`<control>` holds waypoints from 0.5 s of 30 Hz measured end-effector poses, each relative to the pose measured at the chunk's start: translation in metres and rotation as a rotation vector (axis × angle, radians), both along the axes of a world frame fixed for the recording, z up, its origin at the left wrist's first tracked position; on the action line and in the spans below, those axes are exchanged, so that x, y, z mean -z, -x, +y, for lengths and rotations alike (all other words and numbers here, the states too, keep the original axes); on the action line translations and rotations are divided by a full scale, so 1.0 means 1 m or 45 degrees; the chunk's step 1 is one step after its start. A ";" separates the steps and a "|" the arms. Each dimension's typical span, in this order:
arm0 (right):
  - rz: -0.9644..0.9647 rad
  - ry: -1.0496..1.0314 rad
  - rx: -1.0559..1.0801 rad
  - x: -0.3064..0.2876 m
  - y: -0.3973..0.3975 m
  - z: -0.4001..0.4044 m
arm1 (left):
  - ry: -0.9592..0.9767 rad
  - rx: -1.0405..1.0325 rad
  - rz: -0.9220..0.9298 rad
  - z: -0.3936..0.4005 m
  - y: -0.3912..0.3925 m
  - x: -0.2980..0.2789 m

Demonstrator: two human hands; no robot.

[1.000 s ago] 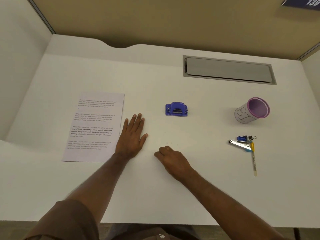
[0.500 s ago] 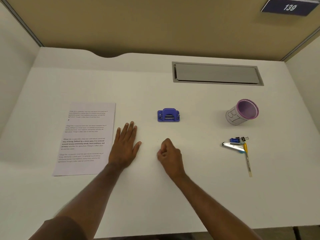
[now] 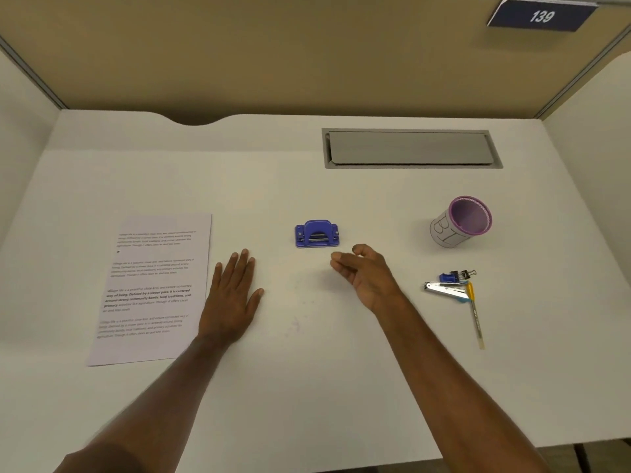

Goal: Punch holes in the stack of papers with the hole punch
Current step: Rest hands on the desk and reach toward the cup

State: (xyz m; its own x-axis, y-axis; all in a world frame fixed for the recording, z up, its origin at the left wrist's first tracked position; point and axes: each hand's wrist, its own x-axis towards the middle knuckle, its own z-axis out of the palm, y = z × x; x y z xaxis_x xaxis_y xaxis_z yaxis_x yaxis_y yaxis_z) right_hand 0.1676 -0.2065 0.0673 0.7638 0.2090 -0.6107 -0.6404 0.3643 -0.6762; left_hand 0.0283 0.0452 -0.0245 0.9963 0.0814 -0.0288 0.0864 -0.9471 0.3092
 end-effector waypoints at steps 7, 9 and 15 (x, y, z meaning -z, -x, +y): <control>-0.188 -0.010 0.192 -0.060 -0.067 -0.071 | 0.002 0.011 -0.062 0.004 0.000 0.009; -0.299 0.110 0.258 -0.077 -0.086 -0.097 | 0.003 0.012 -0.068 0.003 -0.002 0.011; -0.583 1.481 0.134 -0.089 -0.129 -0.156 | 0.002 0.001 -0.074 0.000 -0.003 0.011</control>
